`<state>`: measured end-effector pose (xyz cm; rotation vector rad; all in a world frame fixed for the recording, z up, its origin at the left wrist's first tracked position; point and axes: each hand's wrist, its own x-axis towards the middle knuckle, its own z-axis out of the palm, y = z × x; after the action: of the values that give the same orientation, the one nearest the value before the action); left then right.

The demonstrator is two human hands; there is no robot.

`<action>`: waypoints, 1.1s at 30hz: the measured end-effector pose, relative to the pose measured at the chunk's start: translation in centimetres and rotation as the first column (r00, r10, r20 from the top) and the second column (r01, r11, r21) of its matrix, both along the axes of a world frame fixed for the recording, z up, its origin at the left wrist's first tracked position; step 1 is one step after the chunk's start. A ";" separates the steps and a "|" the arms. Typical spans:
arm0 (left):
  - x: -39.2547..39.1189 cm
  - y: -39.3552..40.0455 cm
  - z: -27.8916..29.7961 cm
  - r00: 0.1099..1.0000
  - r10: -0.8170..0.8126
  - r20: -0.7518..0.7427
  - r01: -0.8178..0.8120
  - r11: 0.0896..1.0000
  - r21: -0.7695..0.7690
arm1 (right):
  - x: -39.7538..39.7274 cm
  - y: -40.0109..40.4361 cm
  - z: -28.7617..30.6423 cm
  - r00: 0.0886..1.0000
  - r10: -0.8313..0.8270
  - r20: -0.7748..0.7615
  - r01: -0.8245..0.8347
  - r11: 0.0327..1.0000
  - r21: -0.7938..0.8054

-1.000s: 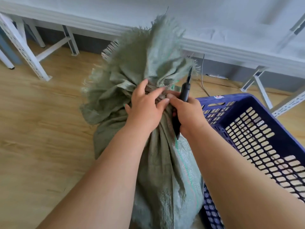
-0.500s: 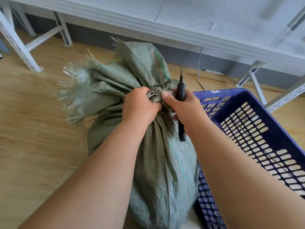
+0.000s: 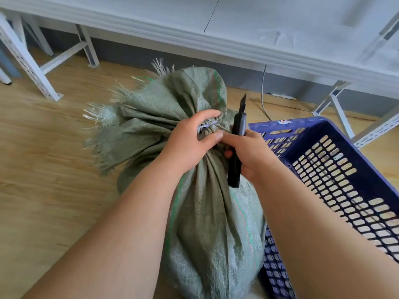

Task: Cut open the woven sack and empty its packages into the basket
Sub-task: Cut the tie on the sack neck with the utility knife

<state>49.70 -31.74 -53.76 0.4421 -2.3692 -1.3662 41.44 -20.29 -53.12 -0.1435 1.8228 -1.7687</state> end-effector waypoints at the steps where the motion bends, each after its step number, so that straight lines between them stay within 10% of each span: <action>1: 0.1 0.1 0.0 1.000 -0.003 0.002 0.003 1.000 0.012 | 0.1 0.2 -0.2 1.000 0.009 0.018 -0.009 1.000 -0.011; 11: -0.4 1.2 0.6 0.988 0.131 0.077 -0.125 0.989 -0.081 | -0.2 0.2 0.5 0.998 -0.034 0.050 0.031 0.998 0.053; 18: 0.3 1.0 1.3 0.996 0.020 0.089 -0.031 0.992 0.125 | 0.1 0.0 0.5 0.994 -0.073 0.079 0.079 0.995 -0.067; 33: -0.5 1.5 1.2 0.962 0.241 0.130 -0.233 0.970 -0.074 | 0.7 -0.2 0.4 0.998 -0.050 0.031 0.052 0.995 -0.082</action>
<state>49.24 -30.20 -52.53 0.7987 -2.3647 -1.1896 42.13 -20.50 -52.76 -0.1045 1.7478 -1.8730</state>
